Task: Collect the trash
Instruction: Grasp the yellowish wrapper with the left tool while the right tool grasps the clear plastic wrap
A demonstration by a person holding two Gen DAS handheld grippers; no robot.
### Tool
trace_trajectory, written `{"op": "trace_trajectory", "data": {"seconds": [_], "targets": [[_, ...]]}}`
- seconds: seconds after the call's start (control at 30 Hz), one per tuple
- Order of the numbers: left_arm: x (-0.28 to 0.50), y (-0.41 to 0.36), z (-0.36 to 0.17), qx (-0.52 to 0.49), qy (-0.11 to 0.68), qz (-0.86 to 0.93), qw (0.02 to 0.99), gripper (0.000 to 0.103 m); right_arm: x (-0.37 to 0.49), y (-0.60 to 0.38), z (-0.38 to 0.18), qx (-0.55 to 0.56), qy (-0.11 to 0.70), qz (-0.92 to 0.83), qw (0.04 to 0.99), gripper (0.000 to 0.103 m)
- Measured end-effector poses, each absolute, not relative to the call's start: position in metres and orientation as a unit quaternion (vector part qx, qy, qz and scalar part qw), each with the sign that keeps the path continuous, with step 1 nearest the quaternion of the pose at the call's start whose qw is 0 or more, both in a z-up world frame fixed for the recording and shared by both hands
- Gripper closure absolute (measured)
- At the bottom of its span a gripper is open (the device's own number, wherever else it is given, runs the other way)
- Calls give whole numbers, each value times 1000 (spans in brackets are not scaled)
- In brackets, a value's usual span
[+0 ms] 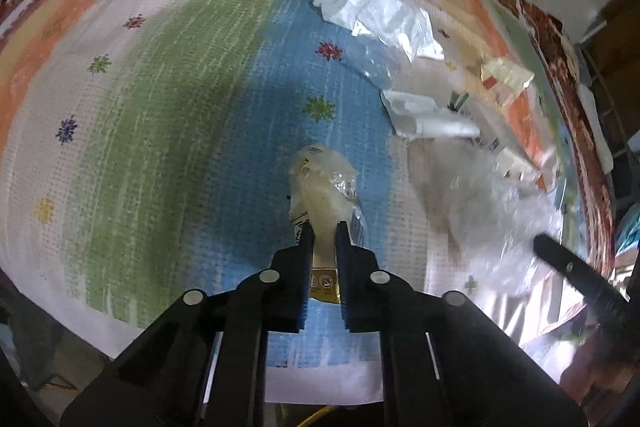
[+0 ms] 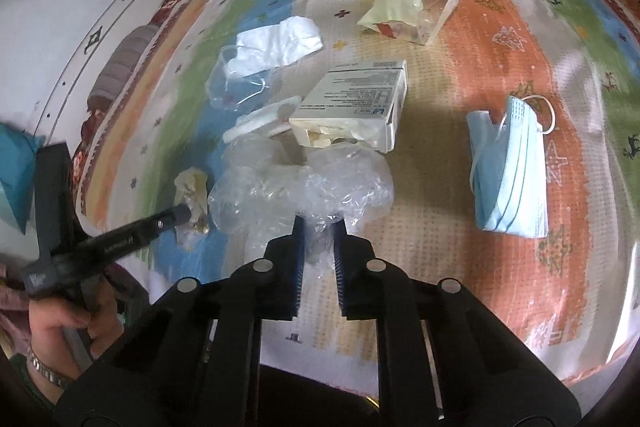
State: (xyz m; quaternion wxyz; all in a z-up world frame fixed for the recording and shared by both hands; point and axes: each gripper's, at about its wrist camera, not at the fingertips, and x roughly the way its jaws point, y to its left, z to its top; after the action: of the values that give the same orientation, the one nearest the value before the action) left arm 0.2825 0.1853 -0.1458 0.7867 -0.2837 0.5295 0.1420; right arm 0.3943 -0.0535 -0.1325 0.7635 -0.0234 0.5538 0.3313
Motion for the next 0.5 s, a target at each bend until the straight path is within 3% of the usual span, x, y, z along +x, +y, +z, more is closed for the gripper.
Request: {"op": "trace_trajectory", "data": {"seconds": [0.5], "targets": [[271,159,-96,-273,506,118,810,94,355,-73,-89,-68,508,338,789,94]]}}
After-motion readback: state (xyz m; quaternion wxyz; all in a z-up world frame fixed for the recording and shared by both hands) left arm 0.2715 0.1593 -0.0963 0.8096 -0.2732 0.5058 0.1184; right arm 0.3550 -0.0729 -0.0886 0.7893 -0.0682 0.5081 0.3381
